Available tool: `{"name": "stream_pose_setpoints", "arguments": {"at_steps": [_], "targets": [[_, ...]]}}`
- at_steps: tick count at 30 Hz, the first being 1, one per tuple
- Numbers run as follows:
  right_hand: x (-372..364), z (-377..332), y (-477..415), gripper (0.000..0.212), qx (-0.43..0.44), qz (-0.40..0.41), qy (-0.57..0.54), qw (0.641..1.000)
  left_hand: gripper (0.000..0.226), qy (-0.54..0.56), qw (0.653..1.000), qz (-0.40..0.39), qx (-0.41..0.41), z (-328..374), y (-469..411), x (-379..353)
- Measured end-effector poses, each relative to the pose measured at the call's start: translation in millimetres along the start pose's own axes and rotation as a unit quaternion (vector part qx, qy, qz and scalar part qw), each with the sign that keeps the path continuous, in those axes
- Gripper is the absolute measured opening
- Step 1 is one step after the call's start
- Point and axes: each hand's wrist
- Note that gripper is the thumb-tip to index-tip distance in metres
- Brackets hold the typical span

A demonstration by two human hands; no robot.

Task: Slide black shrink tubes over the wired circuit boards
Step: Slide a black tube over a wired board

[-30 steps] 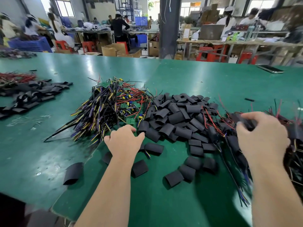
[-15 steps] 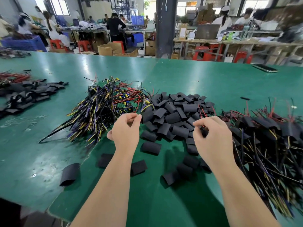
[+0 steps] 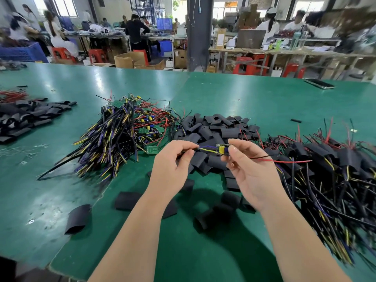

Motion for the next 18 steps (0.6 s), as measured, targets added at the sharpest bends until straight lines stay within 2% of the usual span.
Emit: {"name": "stream_pose_setpoints", "arguments": {"at_steps": [4,8,16,18], "targets": [[-2.8,3.6,1.8,0.014,-0.015,0.010,0.042,0.999,0.028,-0.068,0.993,-0.047,-0.082,1.4,1.5,-4.0],[-7.7,8.3,3.2,0.017,-0.020,0.007,0.057,0.998,0.027,-0.097,0.986,-0.044,-0.131,3.2,1.8,-9.6],[-7.2,7.0,1.0,0.026,-0.013,-0.012,0.039,0.999,0.019,-0.011,0.998,-0.039,-0.056,0.9,1.1,-5.0],[-3.7,9.6,-1.7,0.038,-0.008,-0.006,0.065,0.998,0.018,-0.010,0.999,-0.022,-0.047,-0.1,0.8,-3.6]]}}
Point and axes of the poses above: each hand's wrist, its own y-axis away from the middle knuckle, its own x-axis out of the back of the hand, z = x × y, and after that the axes turned 10 degrees about y, right-handed
